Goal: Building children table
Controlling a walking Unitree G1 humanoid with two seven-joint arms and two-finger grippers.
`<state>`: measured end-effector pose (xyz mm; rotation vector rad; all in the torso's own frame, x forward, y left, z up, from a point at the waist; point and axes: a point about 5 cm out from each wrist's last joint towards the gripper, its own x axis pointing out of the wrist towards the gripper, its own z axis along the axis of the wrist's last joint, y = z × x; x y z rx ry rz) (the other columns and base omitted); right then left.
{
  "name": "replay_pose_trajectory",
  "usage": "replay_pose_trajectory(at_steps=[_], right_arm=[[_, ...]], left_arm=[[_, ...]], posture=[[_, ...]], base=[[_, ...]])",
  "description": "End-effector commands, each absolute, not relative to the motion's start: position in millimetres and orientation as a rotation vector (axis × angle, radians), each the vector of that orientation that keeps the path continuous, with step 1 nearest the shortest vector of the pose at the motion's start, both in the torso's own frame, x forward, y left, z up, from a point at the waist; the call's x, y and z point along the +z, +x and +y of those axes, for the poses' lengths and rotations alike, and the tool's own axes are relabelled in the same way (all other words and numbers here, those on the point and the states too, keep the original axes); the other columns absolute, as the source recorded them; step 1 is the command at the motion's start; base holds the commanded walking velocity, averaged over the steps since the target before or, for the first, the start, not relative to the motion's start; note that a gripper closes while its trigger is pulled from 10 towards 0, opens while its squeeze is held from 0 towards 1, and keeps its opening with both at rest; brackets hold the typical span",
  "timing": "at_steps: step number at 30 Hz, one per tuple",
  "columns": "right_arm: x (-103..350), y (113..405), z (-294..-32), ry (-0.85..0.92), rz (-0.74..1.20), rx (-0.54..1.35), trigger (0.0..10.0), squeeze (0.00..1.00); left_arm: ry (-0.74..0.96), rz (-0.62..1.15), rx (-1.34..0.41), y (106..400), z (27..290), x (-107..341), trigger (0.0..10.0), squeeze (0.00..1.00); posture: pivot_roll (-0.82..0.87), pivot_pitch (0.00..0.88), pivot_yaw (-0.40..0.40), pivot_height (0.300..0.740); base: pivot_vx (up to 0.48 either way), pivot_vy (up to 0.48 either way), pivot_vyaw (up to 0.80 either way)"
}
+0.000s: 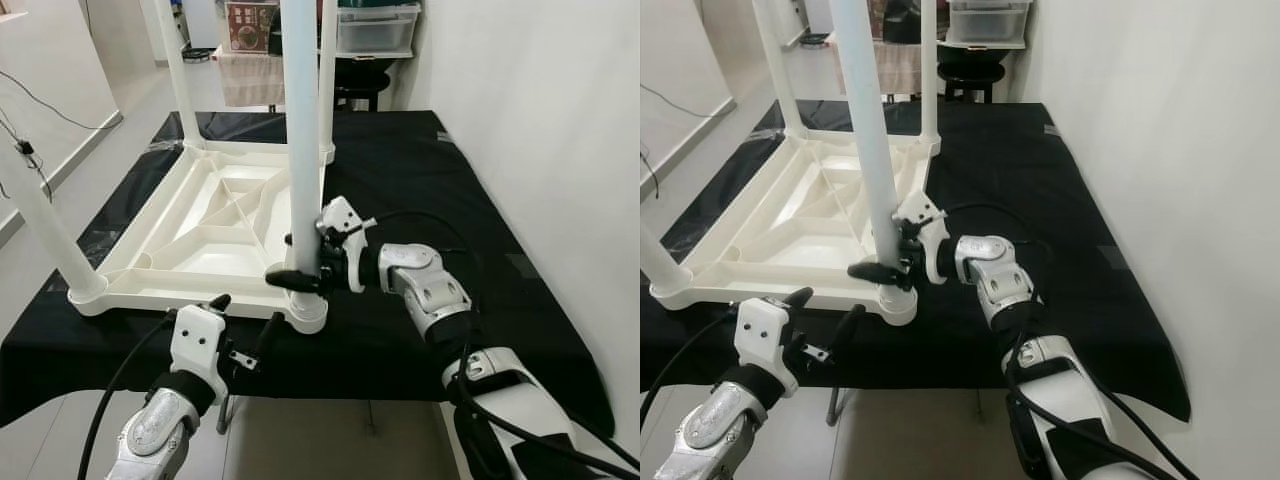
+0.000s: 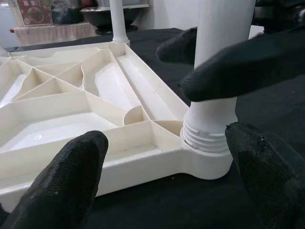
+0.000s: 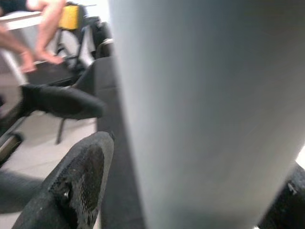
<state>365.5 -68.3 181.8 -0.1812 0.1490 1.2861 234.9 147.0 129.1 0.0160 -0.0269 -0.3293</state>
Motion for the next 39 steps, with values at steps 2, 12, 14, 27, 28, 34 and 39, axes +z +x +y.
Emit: replay_pose_trajectory(at_steps=[2, 12, 14, 27, 28, 34, 39], right_arm=[[190.9, 366.5, -61.0, -0.176, 0.134, 1.393, 9.8, 0.0], [188.0, 371.2, -64.2, -0.144, 0.142, 1.359, 0.0, 0.0], [184.1, 371.3, -68.0, -0.139, 0.145, 1.335, 0.0, 0.0], [129.2, 334.0, -60.3, -0.014, 0.178, 0.554, 0.0, 0.0], [129.2, 334.0, -60.3, -0.014, 0.178, 0.554, 0.0, 0.0], [130.9, 346.3, -61.6, -0.003, 0.165, 0.574, 0.0, 0.0], [150.5, 355.9, -49.5, 0.031, 0.106, 0.745, 10.0, 1.0]], left_arm=[[0.02, 0.001, -0.329, 233.0, 146.7, 123.9, 10.0, 0.0], [0.017, 0.006, -0.332, 231.7, 147.3, 123.6, 10.0, 0.0], [0.017, 0.006, -0.332, 231.7, 147.2, 123.6, 10.0, 0.0], [0.028, 0.003, -0.329, 230.0, 152.6, 125.6, 10.0, 0.0], [0.028, 0.003, -0.329, 230.0, 152.6, 125.6, 10.0, 0.0], [0.025, 0.011, -0.345, 231.8, 152.8, 124.5, 10.0, 0.0], [0.026, 0.009, -0.328, 232.7, 152.9, 124.1, 10.0, 0.0]], posture=[[0.05, 0.041, -0.053, 0.74], [0.05, 0.048, -0.048, 0.74], [0.05, 0.049, -0.048, 0.74], [0.01, 0.061, -0.016, 0.74], [0.01, 0.061, -0.016, 0.74], [0.02, 0.058, -0.028, 0.74], [0.03, 0.045, -0.028, 0.74]], base=[[0.0, 0.0, 0.0], [0.0, 0.0, 0.0], [0.0, 0.0, 0.0], [0.0, 0.0, 0.0], [0.0, 0.0, 0.0], [0.0, 0.0, 0.0], [0.0, 0.0, 0.0]])
